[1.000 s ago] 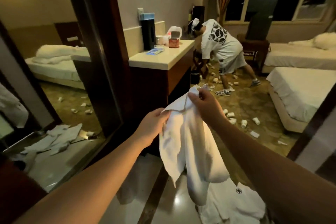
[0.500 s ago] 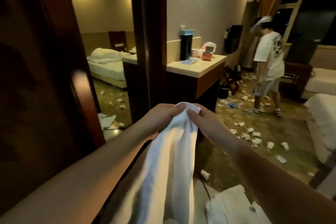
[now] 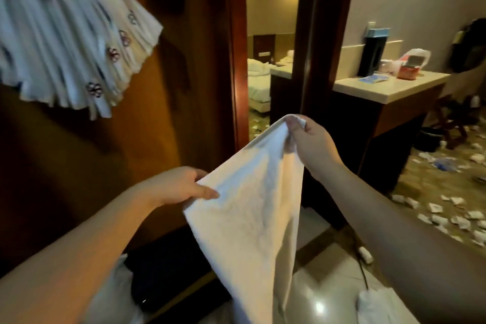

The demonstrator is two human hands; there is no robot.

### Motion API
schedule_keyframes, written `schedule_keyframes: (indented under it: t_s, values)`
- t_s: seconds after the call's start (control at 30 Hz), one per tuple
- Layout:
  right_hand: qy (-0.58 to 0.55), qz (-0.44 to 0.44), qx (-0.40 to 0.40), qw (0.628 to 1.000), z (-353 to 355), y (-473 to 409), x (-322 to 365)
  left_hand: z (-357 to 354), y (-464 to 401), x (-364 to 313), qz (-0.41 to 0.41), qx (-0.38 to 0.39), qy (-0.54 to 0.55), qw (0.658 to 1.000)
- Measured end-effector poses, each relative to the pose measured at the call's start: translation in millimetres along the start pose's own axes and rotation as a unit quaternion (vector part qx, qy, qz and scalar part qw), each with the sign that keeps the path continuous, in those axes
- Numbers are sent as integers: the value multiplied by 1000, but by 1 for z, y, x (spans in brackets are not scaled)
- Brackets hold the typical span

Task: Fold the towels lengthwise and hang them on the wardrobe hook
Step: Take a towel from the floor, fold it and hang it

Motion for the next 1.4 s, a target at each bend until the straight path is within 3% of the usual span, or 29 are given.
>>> schedule_keyframes:
  t_s: [0.23, 0.47, 0.57, 0.63, 0.73, 0.83, 0.9, 1.0, 1.17, 1.3, 1.4]
  values:
    - [2, 5, -10, 1000, -59, 30, 54, 47, 71, 144, 112, -45, -197, 973]
    - [36, 13, -26, 999, -99, 58, 86, 120, 142, 223, 147, -142, -212, 955]
    - [51, 6, -34, 998, -109, 67, 89, 147, 170, 243, 156, -204, -88, 962]
    - [37, -13, -35, 999, -114, 71, 89, 162, 188, 262, 157, -227, 97, 956]
    - [20, -42, -38, 998, -120, 78, 93, 179, 205, 279, 110, -236, 378, 888]
    - [-4, -77, -10, 997, -135, 80, 91, 194, 213, 284, 76, -274, 505, 815]
    - [-49, -130, 23, 990, -155, 67, 67, 200, 215, 287, 79, -297, 553, 774]
    - [-164, -275, 89, 943, -190, 85, 44, 201, 217, 293, 123, -336, 607, 709]
    - [-228, -414, 154, 868, -226, 163, 38, 175, 224, 294, 194, -377, 617, 662]
    - [-293, -450, 156, 829, -257, 221, 51, 136, 227, 274, 208, -372, 660, 619]
    - [-345, -403, 146, 835, -276, 245, 71, 117, 227, 248, 179, -366, 658, 633]
Point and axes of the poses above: each hand's wrist, its own y-axis away from the middle knuckle, its own z-axis out of the back of the hand, x = y × z, the point moved 8 cm from there along -y, towards the middle knuckle, and after that the axes turned 10 degrees about -x, right-handed, at the moved point
